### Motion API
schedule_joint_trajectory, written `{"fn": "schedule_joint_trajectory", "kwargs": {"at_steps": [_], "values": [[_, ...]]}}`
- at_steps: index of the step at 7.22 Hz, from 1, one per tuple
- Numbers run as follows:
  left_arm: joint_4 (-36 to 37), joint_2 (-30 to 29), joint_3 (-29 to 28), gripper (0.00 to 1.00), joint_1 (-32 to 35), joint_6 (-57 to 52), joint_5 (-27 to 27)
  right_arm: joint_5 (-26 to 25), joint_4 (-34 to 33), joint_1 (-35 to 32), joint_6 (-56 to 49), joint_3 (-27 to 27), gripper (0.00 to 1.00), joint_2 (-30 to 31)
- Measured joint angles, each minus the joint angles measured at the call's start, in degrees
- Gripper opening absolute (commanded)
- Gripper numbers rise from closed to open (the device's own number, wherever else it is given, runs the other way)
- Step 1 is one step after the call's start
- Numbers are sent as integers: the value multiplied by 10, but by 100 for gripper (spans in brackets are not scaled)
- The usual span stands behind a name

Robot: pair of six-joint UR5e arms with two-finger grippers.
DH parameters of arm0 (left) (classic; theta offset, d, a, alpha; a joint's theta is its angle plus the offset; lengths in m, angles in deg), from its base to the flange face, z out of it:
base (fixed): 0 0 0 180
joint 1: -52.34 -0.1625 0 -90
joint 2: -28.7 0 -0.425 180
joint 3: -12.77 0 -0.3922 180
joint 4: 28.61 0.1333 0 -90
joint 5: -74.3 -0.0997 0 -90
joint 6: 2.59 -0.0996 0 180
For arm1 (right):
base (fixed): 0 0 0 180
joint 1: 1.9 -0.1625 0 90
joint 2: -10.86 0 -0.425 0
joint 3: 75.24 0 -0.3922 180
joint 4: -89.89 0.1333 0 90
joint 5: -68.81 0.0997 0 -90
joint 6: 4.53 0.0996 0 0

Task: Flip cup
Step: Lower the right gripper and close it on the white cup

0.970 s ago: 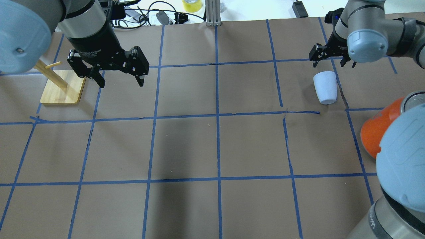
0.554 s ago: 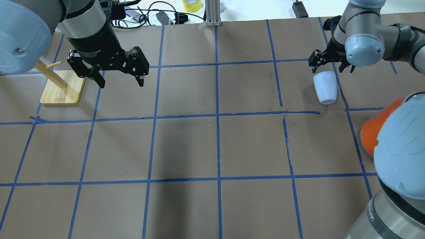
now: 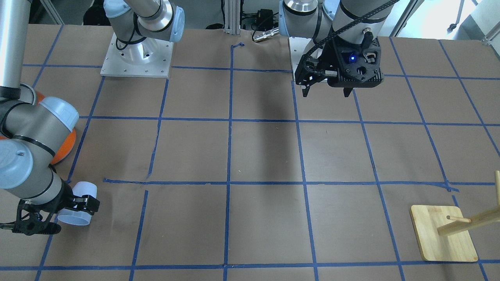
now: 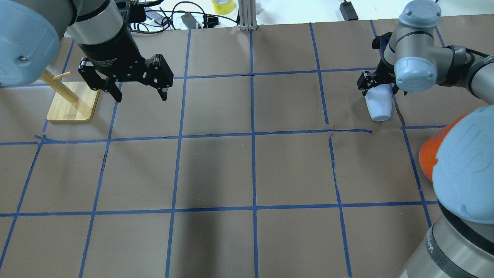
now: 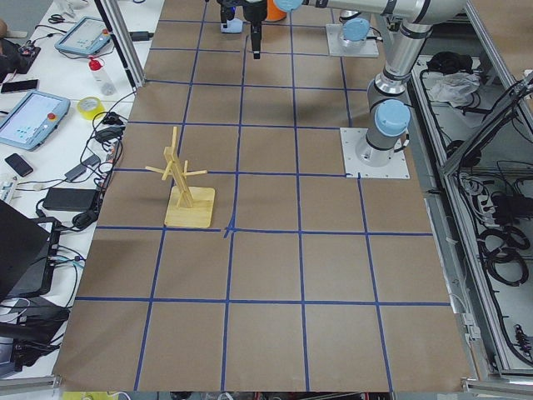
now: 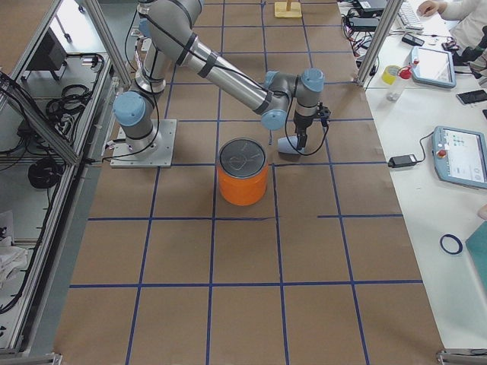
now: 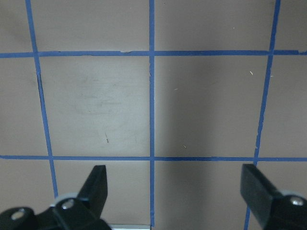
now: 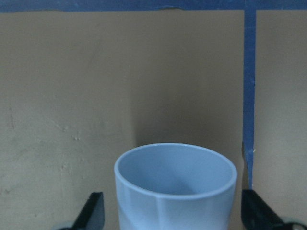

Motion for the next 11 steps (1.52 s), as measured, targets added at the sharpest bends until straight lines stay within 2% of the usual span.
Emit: {"fn": "schedule_joint_trajectory", "kwargs": {"at_steps": [10, 11], "values": [[0, 0, 0, 100, 0, 1, -1, 18, -33, 15, 7, -1, 99, -22], [0, 0, 0, 100, 0, 1, 0, 22, -36, 15, 14, -2, 97, -23]]}}
